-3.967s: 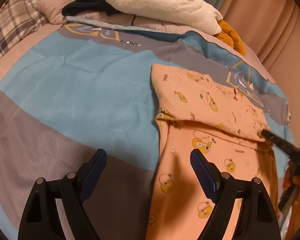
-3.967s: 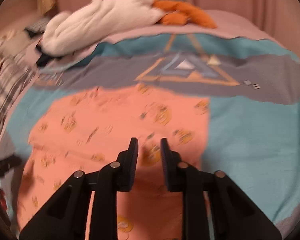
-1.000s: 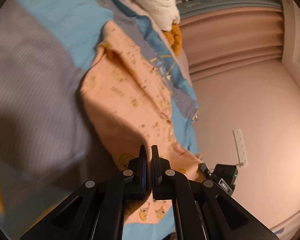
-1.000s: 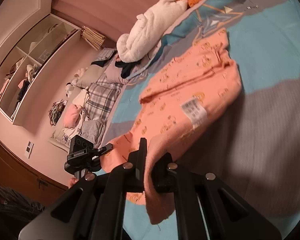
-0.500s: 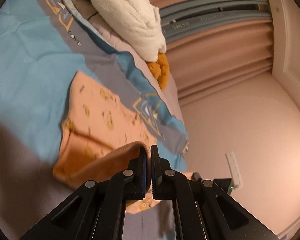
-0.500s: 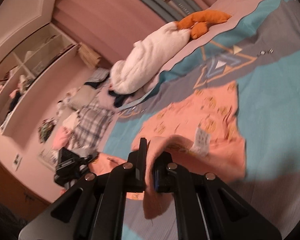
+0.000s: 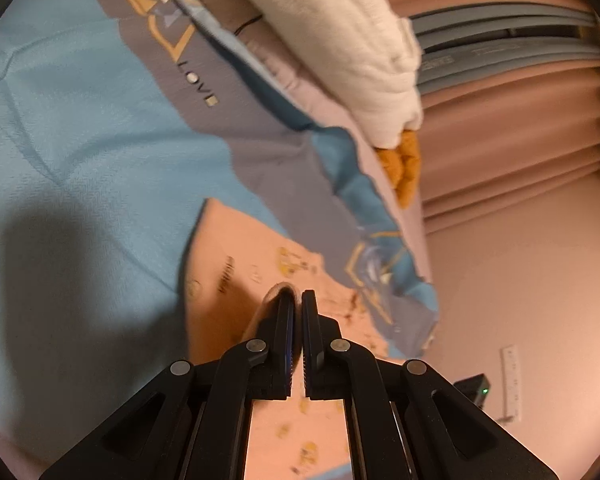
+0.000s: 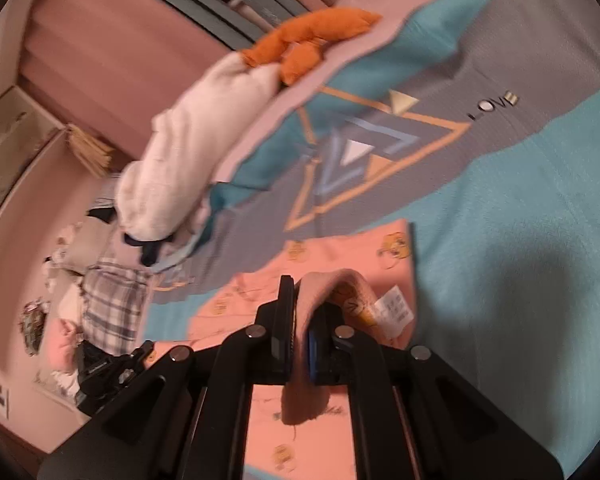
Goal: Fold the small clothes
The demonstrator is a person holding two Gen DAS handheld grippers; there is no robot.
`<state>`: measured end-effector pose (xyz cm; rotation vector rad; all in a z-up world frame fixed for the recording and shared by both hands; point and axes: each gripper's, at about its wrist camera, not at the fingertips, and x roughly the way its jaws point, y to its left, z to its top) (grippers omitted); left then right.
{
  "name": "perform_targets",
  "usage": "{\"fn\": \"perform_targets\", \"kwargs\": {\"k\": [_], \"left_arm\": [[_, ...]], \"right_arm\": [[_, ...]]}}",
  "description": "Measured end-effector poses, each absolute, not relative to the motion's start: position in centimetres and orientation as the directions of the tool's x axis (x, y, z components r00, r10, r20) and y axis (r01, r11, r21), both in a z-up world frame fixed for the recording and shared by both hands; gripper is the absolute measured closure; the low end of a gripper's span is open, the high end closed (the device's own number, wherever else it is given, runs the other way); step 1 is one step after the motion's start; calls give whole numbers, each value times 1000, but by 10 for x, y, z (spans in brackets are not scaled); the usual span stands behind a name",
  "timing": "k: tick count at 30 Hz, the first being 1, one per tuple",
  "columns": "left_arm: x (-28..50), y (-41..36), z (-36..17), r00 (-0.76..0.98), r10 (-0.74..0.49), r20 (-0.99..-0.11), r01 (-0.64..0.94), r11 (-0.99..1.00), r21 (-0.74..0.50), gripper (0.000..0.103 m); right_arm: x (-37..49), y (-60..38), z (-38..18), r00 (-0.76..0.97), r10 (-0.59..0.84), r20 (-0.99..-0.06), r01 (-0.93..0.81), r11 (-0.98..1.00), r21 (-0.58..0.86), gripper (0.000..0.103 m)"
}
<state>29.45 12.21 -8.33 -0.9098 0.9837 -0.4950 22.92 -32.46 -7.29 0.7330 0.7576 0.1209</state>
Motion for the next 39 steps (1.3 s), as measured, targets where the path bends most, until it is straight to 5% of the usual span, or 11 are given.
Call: {"fn": "perform_targets", "kwargs": {"k": [7, 10, 15, 18, 20, 26, 28, 30, 35, 39], "left_arm": [[299, 119, -84, 430, -748, -506, -6, 558, -830, 102], [299, 115, -81, 381, -766, -518, 9, 563, -827, 102], [309, 108, -86, 311, -741, -595, -43, 614, -788, 101], [320, 115, -93, 353, -789, -503, -143, 486, -862, 101], [328, 119, -98, 388, -795, -467, -214, 415, -884, 101], [353, 129, -126, 459, -776, -432, -424, 236, -875, 101], [356, 133, -129, 440, -754, -488, -456, 280, -845, 101], [355, 141, -117, 458, -705, -542, -413, 371, -831, 101], [342, 175, -75, 538, -633, -556, -275, 491, -826, 101], [322, 146, -44, 437, -668, -602, -61, 645, -761, 101]], "right_arm": [[237, -321, -82, 655, 408, -636, 146, 757, 637, 88], [233, -319, -83, 624, 446, -642, 140, 744, 653, 73], [235, -306, -87, 535, 473, -700, 132, 772, 622, 77], [246, -309, -92, 526, 515, -677, 164, 720, 674, 93], [254, -318, -96, 558, 551, -620, 196, 639, 744, 95], [274, -347, -109, 683, 494, -539, 285, 499, 818, 91], [278, -356, -114, 701, 476, -531, 310, 467, 828, 82], [277, -363, -113, 718, 465, -518, 312, 450, 837, 74], [258, -371, -73, 774, 379, -508, 216, 595, 774, 74], [246, -341, -42, 717, 385, -581, 65, 793, 606, 78]]}}
